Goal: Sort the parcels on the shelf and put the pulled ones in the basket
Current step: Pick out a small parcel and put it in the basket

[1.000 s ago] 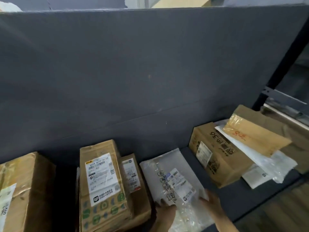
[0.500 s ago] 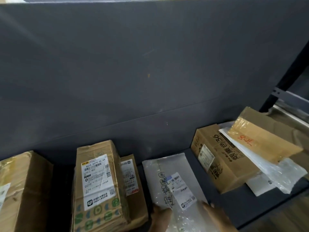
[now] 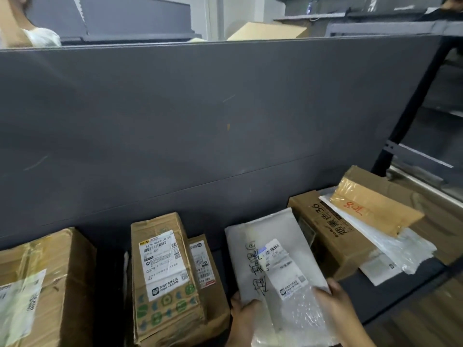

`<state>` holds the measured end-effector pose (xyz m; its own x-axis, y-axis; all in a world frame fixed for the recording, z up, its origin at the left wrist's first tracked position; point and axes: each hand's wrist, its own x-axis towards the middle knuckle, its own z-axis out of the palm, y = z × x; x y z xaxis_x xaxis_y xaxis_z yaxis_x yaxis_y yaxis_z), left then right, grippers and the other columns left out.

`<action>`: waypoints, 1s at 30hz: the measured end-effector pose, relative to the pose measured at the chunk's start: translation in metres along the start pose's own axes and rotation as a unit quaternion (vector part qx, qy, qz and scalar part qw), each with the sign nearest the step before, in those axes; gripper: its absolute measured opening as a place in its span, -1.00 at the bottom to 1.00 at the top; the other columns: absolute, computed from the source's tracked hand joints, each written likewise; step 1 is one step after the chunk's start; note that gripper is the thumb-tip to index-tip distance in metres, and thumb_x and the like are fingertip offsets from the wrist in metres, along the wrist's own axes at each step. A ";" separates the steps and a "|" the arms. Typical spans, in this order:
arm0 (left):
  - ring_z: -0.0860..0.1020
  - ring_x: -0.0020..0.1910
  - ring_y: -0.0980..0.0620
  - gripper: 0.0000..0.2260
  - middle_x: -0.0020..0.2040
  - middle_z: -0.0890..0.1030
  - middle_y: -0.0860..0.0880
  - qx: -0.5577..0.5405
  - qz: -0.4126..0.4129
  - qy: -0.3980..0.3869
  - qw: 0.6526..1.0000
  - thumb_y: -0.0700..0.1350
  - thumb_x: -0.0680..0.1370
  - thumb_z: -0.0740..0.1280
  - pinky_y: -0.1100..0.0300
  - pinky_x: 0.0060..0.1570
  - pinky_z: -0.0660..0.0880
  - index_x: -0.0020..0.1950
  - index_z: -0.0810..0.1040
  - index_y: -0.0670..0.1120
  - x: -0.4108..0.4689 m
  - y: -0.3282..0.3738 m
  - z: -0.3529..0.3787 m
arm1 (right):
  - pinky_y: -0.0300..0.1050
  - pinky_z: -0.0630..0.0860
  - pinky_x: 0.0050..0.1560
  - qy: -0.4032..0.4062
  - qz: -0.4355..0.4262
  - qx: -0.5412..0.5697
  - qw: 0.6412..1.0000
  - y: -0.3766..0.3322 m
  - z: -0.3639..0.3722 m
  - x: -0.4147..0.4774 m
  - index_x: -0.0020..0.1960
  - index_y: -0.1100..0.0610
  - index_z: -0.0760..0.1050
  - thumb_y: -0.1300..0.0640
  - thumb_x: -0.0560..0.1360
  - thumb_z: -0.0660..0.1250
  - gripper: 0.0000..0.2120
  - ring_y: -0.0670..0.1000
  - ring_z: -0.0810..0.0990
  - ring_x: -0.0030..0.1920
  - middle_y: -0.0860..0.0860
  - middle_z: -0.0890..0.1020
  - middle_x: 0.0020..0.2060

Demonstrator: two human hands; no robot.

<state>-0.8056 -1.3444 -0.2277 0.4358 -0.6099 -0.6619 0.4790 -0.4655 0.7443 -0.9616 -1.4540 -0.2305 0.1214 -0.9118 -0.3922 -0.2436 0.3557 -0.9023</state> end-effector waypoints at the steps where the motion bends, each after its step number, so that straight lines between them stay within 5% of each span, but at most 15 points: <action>1: 0.44 0.13 -0.07 -0.30 0.21 0.46 -0.12 -0.002 0.010 0.000 1.000 -0.09 0.25 0.31 0.15 0.09 0.37 0.39 0.29 -0.16 -0.004 0.003 -0.002 | -0.10 0.36 -0.29 0.001 -0.010 0.024 1.000 -0.004 -0.004 -0.008 -0.06 0.38 0.47 0.42 0.49 0.26 -0.95 0.12 0.53 -0.25 0.27 0.57 -0.23; 5: 0.48 0.15 -0.11 -0.50 0.25 0.44 -0.16 -0.006 0.036 -0.006 0.999 -0.25 0.49 0.31 0.11 0.08 0.46 0.37 0.19 -0.16 -0.028 0.029 0.002 | -0.07 0.38 -0.26 0.011 -0.046 0.101 0.994 -0.016 -0.023 -0.039 -0.10 0.36 0.39 0.40 0.51 0.23 -0.98 0.13 0.52 -0.25 0.25 0.55 -0.20; 9: 0.48 -0.07 0.10 -0.73 0.04 0.47 -0.02 0.066 0.124 -0.060 0.988 -0.19 0.60 0.16 0.27 -0.25 0.43 0.25 0.16 -0.05 -0.049 0.045 -0.012 | 0.01 0.48 -0.19 -0.056 -0.081 0.169 0.981 -0.028 -0.038 -0.067 0.02 0.19 0.41 0.41 0.45 0.25 -0.79 0.17 0.58 -0.18 0.22 0.60 -0.10; 13: 0.48 0.04 0.08 -0.69 0.14 0.45 -0.01 0.085 0.206 -0.082 0.971 -0.20 0.60 0.17 0.22 -0.03 0.47 0.31 0.19 -0.02 -0.064 0.059 -0.027 | 0.10 0.61 -0.11 -0.145 -0.046 0.173 0.973 -0.049 -0.041 -0.091 0.20 0.05 0.46 0.21 0.18 0.54 -0.39 0.25 0.65 0.00 0.17 0.69 0.00; 16: 0.48 0.13 0.06 -0.59 0.17 0.47 0.02 0.096 0.238 -0.098 0.962 -0.24 0.58 0.18 0.23 0.03 0.45 0.41 0.24 -0.04 -0.073 0.068 -0.034 | 0.20 0.57 0.06 -0.131 -0.030 0.194 0.972 -0.057 -0.032 -0.102 0.27 0.18 0.45 0.08 0.29 0.53 -0.41 0.27 0.63 0.08 0.24 0.65 0.08; 18: 0.48 0.06 0.14 -0.61 0.11 0.48 0.09 0.102 0.269 -0.096 0.953 -0.27 0.57 0.17 0.33 -0.09 0.41 0.38 0.30 -0.01 -0.082 0.078 -0.039 | 0.24 0.53 0.13 -0.126 -0.044 0.212 0.968 -0.060 -0.025 -0.108 0.26 0.19 0.48 0.01 0.20 0.60 -0.30 0.27 0.63 0.09 0.24 0.64 0.09; 21: 0.47 0.01 0.20 -0.63 0.12 0.50 0.08 0.118 0.315 -0.090 0.938 -0.29 0.57 0.17 0.39 -0.15 0.39 0.34 0.36 0.00 -0.092 0.098 -0.048 | 0.21 0.54 0.13 -0.133 -0.080 0.228 0.961 -0.065 -0.015 -0.119 0.25 0.22 0.49 0.15 0.26 0.52 -0.41 0.25 0.63 0.08 0.23 0.65 0.09; 24: 0.52 0.09 0.12 -0.62 0.18 0.54 0.02 0.174 0.353 -0.100 0.914 -0.33 0.55 0.17 0.35 -0.11 0.44 0.32 0.43 -0.04 -0.097 0.125 -0.058 | 0.15 0.55 0.09 -0.148 -0.093 0.237 0.956 -0.071 -0.012 -0.123 0.24 0.20 0.51 0.04 0.05 0.66 -0.20 0.21 0.63 0.10 0.20 0.64 0.12; 30: 0.59 0.06 0.07 -0.55 0.13 0.59 0.09 0.301 0.450 -0.137 0.829 -0.34 0.49 0.17 0.12 0.01 0.57 0.26 0.52 0.06 -0.120 0.189 -0.056 | 0.12 0.54 0.08 -0.131 -0.099 0.386 0.908 -0.090 -0.015 -0.126 0.32 0.14 0.46 0.12 0.38 0.34 -0.50 0.12 0.62 0.12 0.12 0.63 0.16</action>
<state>-0.7246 -1.3230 -0.0123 0.1805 -0.9687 0.1706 -0.4505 0.0727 0.8898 -0.9698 -1.3740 -0.0972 0.3390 -0.9293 -0.1464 0.5420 0.3201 -0.7770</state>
